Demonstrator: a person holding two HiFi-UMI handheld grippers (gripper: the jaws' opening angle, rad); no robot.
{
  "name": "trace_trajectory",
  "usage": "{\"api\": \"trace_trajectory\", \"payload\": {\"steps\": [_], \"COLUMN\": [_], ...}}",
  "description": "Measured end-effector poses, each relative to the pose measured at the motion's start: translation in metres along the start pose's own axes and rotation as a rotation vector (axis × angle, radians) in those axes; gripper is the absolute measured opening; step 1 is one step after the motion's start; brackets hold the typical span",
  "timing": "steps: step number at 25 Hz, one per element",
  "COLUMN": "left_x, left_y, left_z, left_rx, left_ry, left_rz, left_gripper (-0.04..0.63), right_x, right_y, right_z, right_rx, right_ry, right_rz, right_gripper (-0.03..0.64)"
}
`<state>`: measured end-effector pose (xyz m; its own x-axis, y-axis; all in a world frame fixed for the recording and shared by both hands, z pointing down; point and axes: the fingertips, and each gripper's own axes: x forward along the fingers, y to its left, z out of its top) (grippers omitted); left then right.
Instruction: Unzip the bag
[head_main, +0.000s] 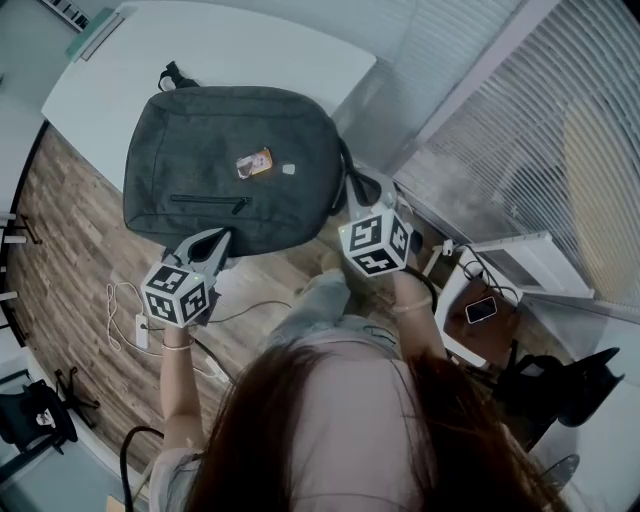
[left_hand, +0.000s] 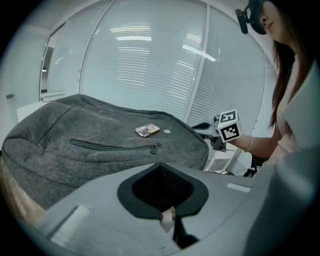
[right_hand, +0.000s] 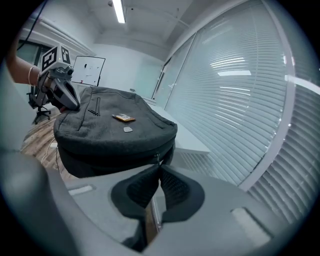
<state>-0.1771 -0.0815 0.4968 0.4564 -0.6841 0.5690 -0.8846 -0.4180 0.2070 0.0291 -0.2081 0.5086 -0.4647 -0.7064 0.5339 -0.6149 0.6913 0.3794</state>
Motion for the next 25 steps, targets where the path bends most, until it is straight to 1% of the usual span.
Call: {"api": "trace_trajectory", "payload": {"steps": [14, 25], "left_x": [0.001, 0.001], "left_y": [0.001, 0.001], "left_z": [0.001, 0.000], "left_rx": [0.001, 0.005], "left_ry": [-0.004, -0.003], "left_rz": [0.001, 0.004], "left_gripper": [0.008, 0.008], "right_x": [0.022, 0.042], "right_y": [-0.019, -0.033], "right_z": [0.010, 0.019], "right_rx": [-0.064, -0.094], "right_ry": [-0.015, -0.024], "right_rz": [0.050, 0.092], "right_gripper": [0.014, 0.014]}}
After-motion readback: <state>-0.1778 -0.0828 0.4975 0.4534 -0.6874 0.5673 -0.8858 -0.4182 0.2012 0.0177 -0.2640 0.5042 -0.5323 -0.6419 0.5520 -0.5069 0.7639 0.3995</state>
